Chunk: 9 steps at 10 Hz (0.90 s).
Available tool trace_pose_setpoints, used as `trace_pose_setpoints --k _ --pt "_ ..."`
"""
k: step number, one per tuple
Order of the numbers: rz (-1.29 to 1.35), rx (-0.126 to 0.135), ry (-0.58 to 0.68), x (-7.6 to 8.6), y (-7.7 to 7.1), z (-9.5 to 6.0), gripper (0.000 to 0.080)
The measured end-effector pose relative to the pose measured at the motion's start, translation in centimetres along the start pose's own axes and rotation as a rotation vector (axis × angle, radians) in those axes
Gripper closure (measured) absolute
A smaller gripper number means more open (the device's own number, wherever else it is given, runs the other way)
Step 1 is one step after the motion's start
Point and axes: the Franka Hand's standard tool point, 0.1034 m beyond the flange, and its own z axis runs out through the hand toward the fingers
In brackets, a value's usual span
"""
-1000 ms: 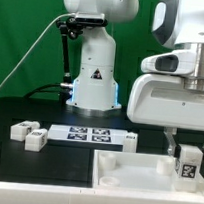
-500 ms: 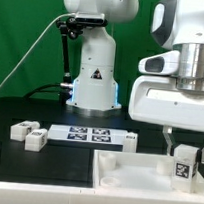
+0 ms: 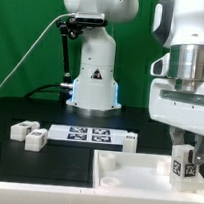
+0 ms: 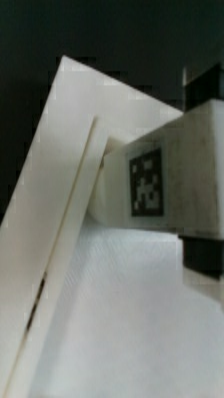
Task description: Assemble one leg
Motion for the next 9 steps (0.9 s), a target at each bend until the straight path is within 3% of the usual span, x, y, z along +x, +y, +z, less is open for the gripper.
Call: trace_pose_setpoints --k 3,5,6,7,8,9 --pt "0.199 -0.003 -0.009 -0.19 -0.03 -0.02 0.0506" --pt "0.114 -0.001 -0.009 -0.16 -0.04 -0.03 0.0505" --pt "0.059 0.000 -0.009 -0.09 -0.08 -0.10 0.0290" --pt "-0.063 0.000 -0.007 -0.14 -0.07 -0.07 0.0290" --pt "-0.199 0.000 -0.008 -0.29 -0.05 -0.01 0.0176" --pt "-0.309 -0.001 -0.010 -0.47 -0.03 0.04 0.0157"
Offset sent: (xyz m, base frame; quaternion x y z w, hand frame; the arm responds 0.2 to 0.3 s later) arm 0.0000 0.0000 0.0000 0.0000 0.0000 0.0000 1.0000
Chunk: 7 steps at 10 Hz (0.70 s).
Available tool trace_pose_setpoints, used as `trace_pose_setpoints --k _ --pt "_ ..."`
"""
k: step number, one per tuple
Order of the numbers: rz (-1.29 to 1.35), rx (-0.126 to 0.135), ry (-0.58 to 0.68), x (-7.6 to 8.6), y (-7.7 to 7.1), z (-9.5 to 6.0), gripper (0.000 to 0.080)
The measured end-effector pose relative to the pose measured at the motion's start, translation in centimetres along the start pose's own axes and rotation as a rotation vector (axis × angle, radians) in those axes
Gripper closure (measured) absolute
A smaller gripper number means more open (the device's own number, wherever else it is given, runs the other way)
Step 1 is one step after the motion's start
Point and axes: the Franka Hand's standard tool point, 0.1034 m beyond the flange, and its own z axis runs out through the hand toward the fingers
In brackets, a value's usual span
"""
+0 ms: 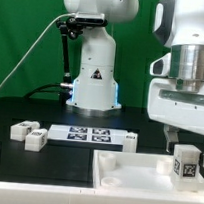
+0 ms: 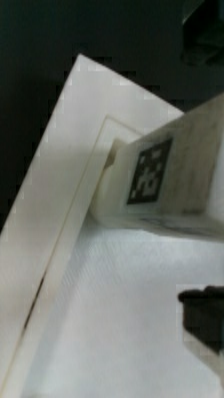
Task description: Assemble one leg
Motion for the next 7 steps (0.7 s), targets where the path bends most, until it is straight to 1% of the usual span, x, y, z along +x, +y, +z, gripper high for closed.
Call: trace_pose_setpoints --k 3,4,5,7 --pt "-0.343 -0.002 0.003 -0.64 -0.27 0.05 0.0152" --pt "-0.433 0.000 0.004 -0.59 -0.37 -0.15 0.0150" --pt "-0.575 -0.002 0.010 -0.41 -0.37 -0.29 0.0150" --pt "-0.734 -0.005 0.013 -0.01 -0.24 -0.34 0.0150"
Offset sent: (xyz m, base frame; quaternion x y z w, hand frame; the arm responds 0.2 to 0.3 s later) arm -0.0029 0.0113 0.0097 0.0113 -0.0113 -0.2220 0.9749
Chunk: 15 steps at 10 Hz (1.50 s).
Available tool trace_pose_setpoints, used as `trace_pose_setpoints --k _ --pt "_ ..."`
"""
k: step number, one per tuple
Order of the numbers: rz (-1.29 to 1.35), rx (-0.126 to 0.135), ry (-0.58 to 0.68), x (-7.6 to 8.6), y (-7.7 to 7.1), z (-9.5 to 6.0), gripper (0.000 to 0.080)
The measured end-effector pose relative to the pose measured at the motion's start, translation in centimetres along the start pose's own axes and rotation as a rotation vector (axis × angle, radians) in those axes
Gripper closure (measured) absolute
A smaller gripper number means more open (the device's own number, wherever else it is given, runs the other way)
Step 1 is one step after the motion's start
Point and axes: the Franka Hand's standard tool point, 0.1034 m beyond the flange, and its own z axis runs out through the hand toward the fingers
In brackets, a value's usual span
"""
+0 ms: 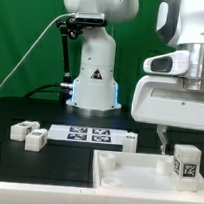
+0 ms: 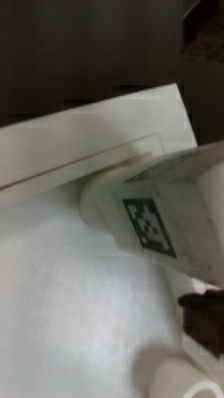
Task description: Assemble one leg
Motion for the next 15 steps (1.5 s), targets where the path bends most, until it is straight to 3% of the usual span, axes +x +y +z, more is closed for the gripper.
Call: trace_pose_setpoints --k 5,7,8,11,15 --pt "-0.276 -0.028 0.006 0.3 0.6 0.1 0.0150" --pt "-0.274 -0.029 0.005 0.3 0.6 0.1 0.0413" --pt "-0.274 -0.029 0.005 0.3 0.6 0.1 0.0506" --pt "-0.220 -0.032 0.007 0.3 0.7 0.1 0.0506" --pt "0.207 -0.027 0.030 0.5 1.6 0.2 0.0506"
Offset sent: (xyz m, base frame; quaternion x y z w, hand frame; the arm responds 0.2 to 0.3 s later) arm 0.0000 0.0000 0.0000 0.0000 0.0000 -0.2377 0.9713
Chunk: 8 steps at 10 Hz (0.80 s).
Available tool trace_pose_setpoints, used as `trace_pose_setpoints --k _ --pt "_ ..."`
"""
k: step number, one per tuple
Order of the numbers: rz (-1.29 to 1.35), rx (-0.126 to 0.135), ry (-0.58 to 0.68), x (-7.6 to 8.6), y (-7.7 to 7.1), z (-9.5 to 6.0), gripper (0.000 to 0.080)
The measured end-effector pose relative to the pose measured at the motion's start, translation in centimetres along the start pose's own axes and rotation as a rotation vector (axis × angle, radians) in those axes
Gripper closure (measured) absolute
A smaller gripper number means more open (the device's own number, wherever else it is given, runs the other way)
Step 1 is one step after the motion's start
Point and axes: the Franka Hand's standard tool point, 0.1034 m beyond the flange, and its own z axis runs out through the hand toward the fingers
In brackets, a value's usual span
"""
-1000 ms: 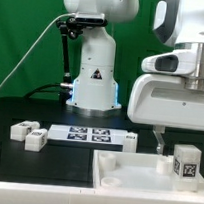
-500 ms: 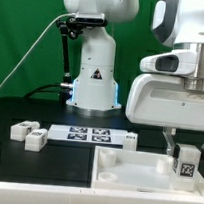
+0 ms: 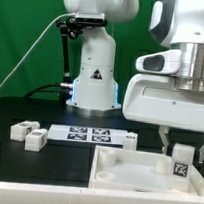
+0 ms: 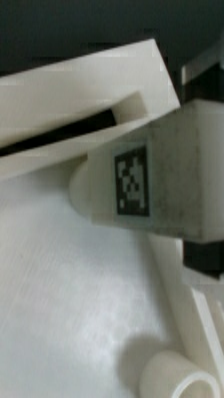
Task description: Assemble one leg
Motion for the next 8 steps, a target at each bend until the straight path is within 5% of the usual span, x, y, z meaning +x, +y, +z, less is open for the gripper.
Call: trace_pose_setpoints --k 3,5,6,7,8 --pt "0.169 -0.014 0.029 0.31 1.07 0.06 0.0499" --pt "0.208 -0.013 0.025 0.28 1.11 0.13 0.0299" --pt "0.208 -0.014 0.025 0.28 1.14 0.14 0.0299" --pt "0.209 -0.014 0.025 0.28 1.15 0.16 0.0182" --pt "0.209 -0.014 0.025 0.28 1.16 0.17 0.0160"
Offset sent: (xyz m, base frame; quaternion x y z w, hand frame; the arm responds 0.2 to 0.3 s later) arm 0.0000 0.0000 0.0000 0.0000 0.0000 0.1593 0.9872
